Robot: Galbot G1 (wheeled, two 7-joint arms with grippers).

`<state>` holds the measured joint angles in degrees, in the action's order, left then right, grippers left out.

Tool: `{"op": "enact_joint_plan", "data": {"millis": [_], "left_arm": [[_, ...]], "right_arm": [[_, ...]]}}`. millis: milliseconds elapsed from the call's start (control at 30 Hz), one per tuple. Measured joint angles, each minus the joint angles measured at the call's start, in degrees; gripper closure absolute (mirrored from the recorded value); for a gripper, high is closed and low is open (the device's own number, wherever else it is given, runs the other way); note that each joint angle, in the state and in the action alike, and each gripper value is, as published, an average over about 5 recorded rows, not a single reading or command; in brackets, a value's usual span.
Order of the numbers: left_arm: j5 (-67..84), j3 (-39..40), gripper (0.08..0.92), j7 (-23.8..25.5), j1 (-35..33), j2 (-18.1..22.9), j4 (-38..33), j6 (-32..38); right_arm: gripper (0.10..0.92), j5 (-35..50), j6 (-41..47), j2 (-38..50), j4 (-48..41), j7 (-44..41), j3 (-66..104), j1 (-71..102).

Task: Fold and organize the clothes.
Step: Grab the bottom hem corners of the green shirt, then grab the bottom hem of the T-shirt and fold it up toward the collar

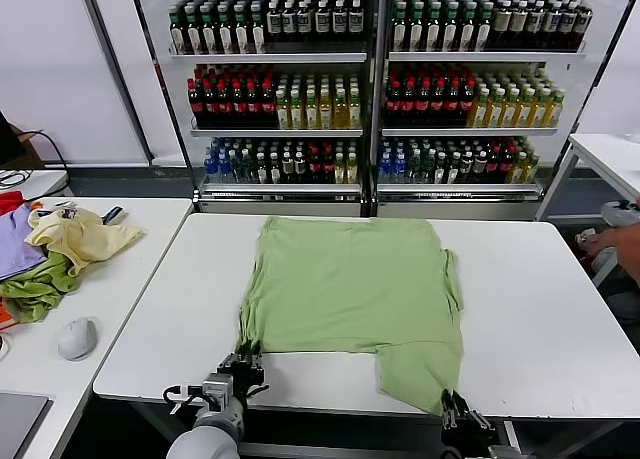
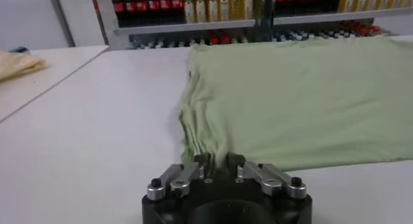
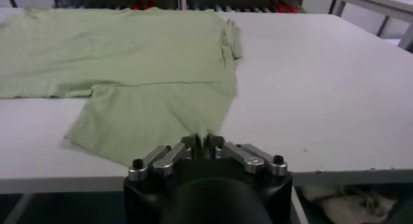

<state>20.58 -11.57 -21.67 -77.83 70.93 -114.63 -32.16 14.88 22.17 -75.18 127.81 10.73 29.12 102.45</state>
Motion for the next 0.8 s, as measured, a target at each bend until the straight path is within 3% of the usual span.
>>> {"op": "enact_joint_plan", "data": {"millis": [467, 800], "left_arm": [[-0.1, -0.1, 0.913, 0.8, 2.2, 1.2, -3.5, 2.7], [1.0, 0.0, 0.913, 1.4, 6.6, -0.3, -2.5, 4.3]], "right_arm": [[0.92, 0.6, -6.4, 2.8, 2.0, -2.8, 2.4, -2.9], [0.92, 3.1, -7.1, 5.5, -1.0, -2.3, 2.2, -9.9]]}}
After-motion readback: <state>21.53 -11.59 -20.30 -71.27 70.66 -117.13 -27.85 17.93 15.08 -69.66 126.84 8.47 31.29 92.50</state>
